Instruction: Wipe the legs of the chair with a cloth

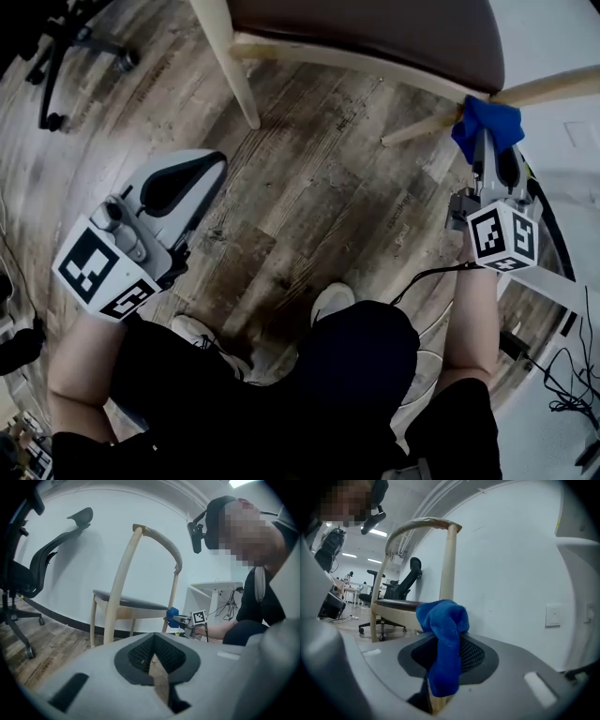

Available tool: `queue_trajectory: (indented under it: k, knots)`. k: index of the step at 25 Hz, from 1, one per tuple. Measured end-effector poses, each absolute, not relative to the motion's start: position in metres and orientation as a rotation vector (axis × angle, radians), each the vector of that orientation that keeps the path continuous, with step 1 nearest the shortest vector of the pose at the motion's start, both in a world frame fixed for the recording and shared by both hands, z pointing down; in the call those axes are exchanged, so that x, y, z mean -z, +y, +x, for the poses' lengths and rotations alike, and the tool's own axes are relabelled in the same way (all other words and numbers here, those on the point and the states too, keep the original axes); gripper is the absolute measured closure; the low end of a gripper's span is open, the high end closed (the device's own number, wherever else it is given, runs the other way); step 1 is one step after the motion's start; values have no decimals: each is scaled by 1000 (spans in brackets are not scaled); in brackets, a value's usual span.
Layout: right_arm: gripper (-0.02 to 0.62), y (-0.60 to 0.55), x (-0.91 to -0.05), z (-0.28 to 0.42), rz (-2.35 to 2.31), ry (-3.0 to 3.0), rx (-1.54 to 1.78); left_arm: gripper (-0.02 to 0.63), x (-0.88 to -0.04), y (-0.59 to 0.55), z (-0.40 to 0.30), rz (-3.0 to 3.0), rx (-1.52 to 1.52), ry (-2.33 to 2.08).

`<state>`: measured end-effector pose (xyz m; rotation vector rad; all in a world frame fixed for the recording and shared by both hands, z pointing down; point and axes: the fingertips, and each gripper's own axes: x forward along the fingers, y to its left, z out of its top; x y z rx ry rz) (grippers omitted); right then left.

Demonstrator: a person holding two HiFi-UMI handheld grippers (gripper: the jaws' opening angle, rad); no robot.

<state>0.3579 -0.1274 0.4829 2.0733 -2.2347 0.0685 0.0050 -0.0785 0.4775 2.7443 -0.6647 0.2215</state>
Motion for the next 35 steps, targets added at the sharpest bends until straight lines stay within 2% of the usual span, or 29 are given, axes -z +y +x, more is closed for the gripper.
queue_trajectory:
  k: [14,26,35]
  knots:
    - [474,-132,-661,352,2069,-2011,-419,601,-494,-90,-3,2700,-248,-676]
    - [474,-132,-825,349,1802,-1707,-765,601,-499,-93,-19,2672,-268,-730]
    - [472,-135,-849,346,1708,-1647,-790,601,-498,-94,-26,2674,-259,-733]
